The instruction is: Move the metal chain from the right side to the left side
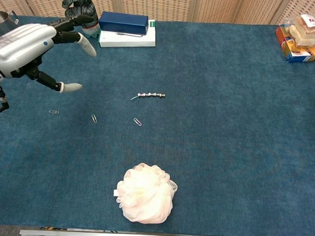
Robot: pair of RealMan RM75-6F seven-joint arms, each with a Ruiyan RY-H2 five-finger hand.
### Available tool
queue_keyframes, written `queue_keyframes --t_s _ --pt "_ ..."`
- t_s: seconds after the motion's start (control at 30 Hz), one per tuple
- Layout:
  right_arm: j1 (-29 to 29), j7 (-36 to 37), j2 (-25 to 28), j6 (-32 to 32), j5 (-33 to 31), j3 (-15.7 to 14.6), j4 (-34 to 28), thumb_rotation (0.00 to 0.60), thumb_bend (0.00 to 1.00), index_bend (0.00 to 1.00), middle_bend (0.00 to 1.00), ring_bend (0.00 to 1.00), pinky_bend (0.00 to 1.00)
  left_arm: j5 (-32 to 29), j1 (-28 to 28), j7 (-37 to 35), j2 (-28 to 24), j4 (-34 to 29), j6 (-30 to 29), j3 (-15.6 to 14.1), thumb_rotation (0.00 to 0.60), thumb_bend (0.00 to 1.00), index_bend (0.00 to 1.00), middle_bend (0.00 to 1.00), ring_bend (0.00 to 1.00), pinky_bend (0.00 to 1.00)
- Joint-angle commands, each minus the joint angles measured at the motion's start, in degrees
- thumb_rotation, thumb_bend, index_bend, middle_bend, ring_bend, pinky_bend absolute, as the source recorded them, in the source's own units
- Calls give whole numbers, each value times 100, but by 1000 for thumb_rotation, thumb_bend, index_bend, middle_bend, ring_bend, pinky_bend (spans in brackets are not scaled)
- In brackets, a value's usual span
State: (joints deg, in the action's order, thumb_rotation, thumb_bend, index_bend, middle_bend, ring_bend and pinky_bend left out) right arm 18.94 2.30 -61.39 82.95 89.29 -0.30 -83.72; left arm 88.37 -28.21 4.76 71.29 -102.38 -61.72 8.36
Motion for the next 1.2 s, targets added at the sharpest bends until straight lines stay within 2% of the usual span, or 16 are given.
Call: queue_keyframes --t_s 0.03,0.23,0.4,0.73,0.9,1.2 --pt "-116 118 41 105 -1 15 74 600 33 265 109 0 36 -181 -175 95 171 78 148 94 600 180 324 0 0 66" --pt "-294 356 100 297 -9 103 182 600 32 266 109 0 36 -531 -473 293 425 185 404 207 600 274 343 0 0 54" --pt "-389 517 134 374 2 159 262 600 33 266 109 0 36 -951 -718 556 571 190 679 290 600 281 343 0 0 52" --pt "-547 779 131 482 -28 286 455 600 33 266 109 0 36 -2293 -1300 1314 876 289 1174 479 600 281 365 0 0 44" --pt "-614 883 96 505 -45 329 557 600 32 266 109 0 36 -3053 -1584 1864 1121 321 1155 478 600 281 378 0 0 28" --pt "-732 1113 63 520 -54 361 730 600 33 266 109 0 36 -3869 -2076 2445 1639 724 1188 348 600 281 378 0 0 28"
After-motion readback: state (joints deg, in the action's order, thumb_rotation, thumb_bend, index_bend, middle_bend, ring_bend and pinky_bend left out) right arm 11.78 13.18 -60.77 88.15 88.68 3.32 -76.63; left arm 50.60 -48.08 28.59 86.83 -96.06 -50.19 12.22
